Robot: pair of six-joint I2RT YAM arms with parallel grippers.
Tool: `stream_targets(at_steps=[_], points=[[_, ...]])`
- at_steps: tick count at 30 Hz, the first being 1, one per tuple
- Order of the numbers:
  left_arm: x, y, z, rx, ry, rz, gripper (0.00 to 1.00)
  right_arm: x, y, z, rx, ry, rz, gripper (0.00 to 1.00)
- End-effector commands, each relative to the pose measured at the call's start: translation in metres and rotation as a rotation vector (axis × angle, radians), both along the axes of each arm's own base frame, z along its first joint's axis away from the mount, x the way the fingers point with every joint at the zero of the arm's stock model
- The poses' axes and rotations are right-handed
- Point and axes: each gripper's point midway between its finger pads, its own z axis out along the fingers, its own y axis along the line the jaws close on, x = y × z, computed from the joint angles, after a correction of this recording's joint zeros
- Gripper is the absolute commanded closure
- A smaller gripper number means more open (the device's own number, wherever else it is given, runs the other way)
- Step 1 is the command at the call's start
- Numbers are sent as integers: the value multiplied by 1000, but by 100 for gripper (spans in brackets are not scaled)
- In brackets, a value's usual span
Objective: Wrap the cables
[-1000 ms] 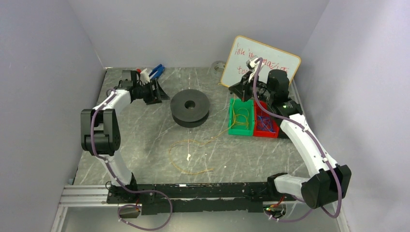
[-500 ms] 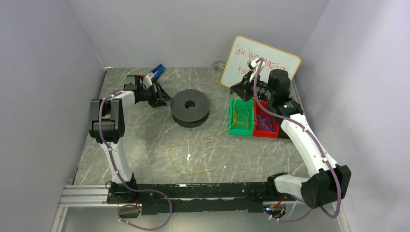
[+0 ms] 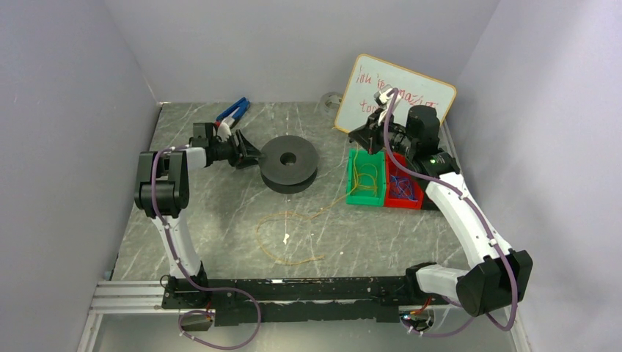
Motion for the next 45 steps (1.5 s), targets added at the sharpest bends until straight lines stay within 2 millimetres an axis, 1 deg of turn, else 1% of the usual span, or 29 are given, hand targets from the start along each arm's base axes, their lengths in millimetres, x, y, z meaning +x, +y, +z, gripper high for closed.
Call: stream_targets(at_steps=[1,4,6,7,9,10,12,15,16,18,19,22,25,26,28,31,33,35,37,39,41,45], points=[[8,-10,37,-85,-108,-37,42,1,1,7,-2,-32,17,100],[9,-15,39,-95,-110,-57,44,2,1,6,-5,-30,15,100],[5,-29,39,-97,-107,-98,46,3,0,5,-9,-29,11,100],[5,-32,38,-92,-103,-111,46,3,0,5,-10,-29,10,100],[4,-38,36,-85,-103,-129,51,3,0,4,-11,-27,11,100],[4,-40,35,-83,-103,-134,56,4,0,4,-11,-27,12,100],[4,-44,36,-88,-105,-148,69,3,1,3,-14,-26,16,100],[10,-44,44,-73,-136,-160,95,4,1,0,-24,-23,21,100],[11,-45,51,-64,-158,-176,97,4,1,-1,-29,-23,27,100],[12,-47,68,-39,-222,-218,97,4,2,-4,-38,-25,40,100],[9,-49,75,-14,-239,-244,97,3,3,-5,-40,-24,49,100],[2,-60,101,94,-379,-349,97,1,5,-7,-40,-17,69,100],[-20,-84,122,252,-544,-528,97,-2,8,-5,-37,-19,90,100],[-32,-92,126,302,-585,-592,97,-3,8,-5,-36,-21,95,100],[-51,-107,129,428,-673,-702,97,-5,8,-2,-36,-30,101,100],[-81,-124,127,552,-768,-835,98,-6,7,2,-35,-43,97,100],[-94,-131,127,595,-801,-874,98,-5,6,5,-26,-43,89,100],[-102,-134,129,611,-819,-901,98,-3,5,7,-15,-38,76,100],[-110,-135,126,660,-835,-936,97,2,3,7,-5,-23,54,100],[-117,-138,120,726,-868,-971,98,7,3,3,1,3,43,100],[-124,-141,115,755,-881,-1003,98,13,5,-5,9,40,37,100],[-132,-148,111,759,-874,-1018,97,27,14,-30,32,161,51,100]])
